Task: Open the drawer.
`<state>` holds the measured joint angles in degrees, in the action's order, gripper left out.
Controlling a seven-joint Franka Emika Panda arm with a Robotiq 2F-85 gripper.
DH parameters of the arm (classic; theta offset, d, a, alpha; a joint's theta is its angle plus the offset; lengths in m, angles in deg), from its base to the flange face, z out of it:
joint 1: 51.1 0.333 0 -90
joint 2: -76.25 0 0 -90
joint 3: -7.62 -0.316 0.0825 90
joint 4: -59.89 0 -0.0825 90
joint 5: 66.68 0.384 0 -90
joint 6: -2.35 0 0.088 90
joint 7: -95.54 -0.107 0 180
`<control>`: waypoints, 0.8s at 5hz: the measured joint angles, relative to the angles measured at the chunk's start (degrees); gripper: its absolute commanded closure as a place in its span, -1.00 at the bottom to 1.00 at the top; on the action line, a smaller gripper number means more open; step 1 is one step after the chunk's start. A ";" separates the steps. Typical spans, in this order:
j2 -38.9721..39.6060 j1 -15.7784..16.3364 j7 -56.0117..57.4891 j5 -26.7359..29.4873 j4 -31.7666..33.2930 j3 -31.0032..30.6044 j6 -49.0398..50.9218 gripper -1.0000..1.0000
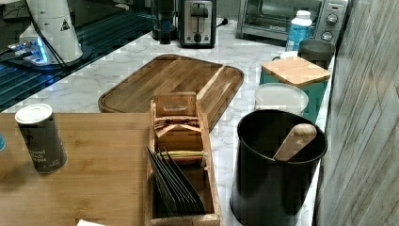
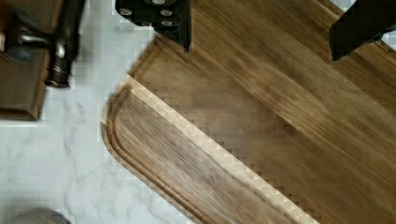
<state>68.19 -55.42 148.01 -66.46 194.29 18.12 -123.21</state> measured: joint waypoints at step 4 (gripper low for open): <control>1.40 -8.31 3.25 -0.99 3.13 5.36 -15.97 -1.00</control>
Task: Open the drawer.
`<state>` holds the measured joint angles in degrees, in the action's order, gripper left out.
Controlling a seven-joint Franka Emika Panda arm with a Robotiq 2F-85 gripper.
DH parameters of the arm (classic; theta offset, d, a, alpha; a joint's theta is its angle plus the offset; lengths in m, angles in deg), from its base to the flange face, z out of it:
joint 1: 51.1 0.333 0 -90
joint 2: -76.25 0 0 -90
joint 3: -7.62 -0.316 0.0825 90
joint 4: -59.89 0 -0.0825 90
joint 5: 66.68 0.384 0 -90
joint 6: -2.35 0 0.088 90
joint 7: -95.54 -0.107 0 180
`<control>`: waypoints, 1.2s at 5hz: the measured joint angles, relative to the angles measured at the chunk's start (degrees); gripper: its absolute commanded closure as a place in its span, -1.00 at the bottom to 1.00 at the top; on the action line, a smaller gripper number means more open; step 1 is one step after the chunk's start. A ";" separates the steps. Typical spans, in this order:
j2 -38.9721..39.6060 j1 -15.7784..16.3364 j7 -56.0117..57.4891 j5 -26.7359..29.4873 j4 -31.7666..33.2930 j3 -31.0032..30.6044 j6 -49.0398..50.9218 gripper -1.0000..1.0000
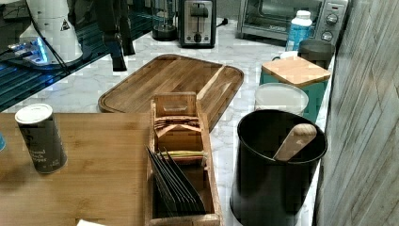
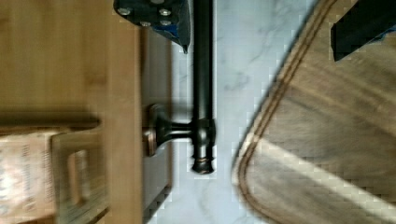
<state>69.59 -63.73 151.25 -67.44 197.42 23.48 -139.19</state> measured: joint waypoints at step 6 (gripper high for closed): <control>12.09 -0.34 7.78 7.27 3.47 1.04 -12.87 -1.00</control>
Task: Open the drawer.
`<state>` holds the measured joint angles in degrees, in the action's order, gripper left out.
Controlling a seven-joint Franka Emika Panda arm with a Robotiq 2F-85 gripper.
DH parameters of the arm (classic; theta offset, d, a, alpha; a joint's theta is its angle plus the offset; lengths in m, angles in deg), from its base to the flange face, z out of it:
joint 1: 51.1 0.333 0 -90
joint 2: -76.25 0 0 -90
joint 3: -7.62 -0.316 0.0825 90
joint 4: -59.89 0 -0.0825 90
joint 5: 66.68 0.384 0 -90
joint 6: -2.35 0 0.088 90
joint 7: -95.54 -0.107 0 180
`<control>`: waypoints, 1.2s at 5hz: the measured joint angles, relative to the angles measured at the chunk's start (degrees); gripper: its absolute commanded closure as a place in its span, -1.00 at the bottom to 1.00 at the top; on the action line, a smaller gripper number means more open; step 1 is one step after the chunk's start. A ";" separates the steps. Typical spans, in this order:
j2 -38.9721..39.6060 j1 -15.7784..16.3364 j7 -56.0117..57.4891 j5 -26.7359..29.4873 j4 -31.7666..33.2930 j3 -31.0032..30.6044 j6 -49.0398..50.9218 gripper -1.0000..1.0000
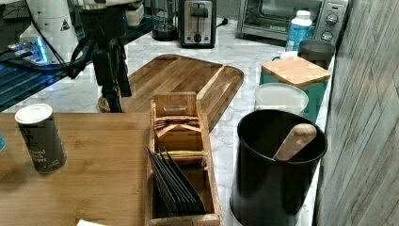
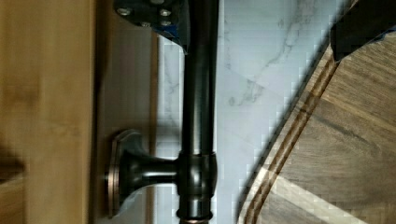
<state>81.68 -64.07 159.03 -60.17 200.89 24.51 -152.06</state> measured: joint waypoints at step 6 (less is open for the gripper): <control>9.62 0.72 5.09 -1.72 -6.49 2.17 6.10 -1.00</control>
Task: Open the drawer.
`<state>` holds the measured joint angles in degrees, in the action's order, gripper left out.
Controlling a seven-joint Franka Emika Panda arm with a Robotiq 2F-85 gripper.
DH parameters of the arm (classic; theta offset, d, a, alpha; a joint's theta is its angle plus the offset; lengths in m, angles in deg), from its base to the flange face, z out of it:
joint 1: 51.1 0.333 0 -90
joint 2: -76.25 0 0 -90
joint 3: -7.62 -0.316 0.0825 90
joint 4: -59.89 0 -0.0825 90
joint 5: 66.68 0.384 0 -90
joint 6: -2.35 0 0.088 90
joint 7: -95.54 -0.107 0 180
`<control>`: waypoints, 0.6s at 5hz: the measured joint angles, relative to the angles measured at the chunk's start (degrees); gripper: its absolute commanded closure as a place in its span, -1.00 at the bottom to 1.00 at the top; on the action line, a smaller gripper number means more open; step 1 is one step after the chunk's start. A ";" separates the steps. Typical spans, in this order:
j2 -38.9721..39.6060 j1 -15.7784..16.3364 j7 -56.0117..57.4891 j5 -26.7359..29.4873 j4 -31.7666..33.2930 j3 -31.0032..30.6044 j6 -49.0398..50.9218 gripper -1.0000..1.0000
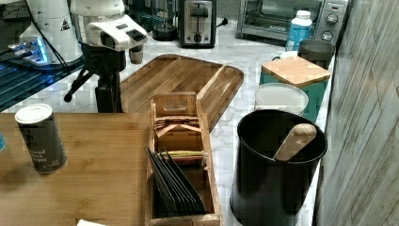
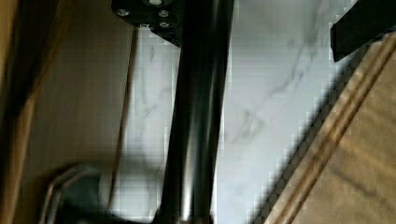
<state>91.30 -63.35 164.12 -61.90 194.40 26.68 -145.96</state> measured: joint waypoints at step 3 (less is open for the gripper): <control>-6.18 0.66 -5.54 -0.98 4.14 -0.67 5.99 -1.00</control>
<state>85.12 -62.68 158.58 -62.88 198.54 26.01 -139.97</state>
